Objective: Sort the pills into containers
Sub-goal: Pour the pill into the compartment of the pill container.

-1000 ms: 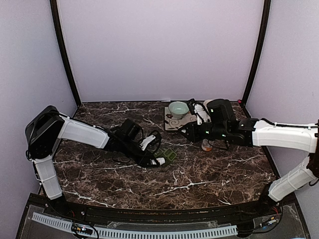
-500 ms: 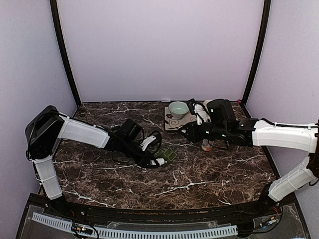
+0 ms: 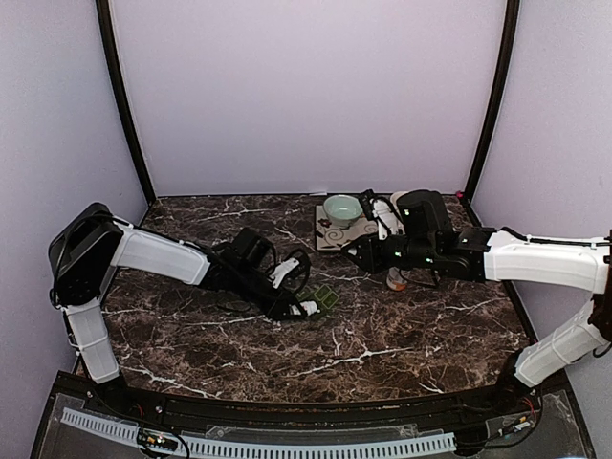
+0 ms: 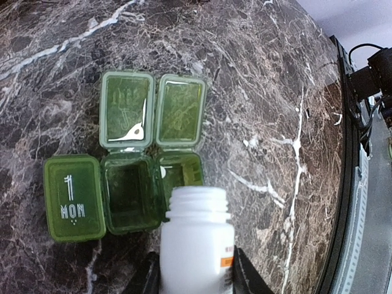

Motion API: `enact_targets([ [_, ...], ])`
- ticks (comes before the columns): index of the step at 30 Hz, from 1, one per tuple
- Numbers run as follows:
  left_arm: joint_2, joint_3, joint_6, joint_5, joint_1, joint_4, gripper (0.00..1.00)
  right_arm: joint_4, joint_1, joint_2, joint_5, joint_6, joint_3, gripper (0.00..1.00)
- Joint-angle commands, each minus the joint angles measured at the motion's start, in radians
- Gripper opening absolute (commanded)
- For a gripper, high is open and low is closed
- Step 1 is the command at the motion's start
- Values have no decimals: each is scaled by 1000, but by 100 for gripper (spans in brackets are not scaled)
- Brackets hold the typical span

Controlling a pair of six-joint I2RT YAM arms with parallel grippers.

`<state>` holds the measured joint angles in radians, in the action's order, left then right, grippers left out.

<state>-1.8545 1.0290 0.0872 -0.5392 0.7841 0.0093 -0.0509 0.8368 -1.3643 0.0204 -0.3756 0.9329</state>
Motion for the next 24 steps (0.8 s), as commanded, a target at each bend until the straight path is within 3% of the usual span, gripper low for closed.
enact_targets([
  [1, 62, -39, 29, -29, 6, 81, 0, 19, -5, 17, -10, 3, 1, 0],
  [12, 180, -130, 72, -55, 6, 221, 0, 18, -2, 43, 35, -2, 14, 0],
  [24, 496, -382, 192, -44, 6, 630, 0, -11, 53, 104, 59, -31, 68, 0],
])
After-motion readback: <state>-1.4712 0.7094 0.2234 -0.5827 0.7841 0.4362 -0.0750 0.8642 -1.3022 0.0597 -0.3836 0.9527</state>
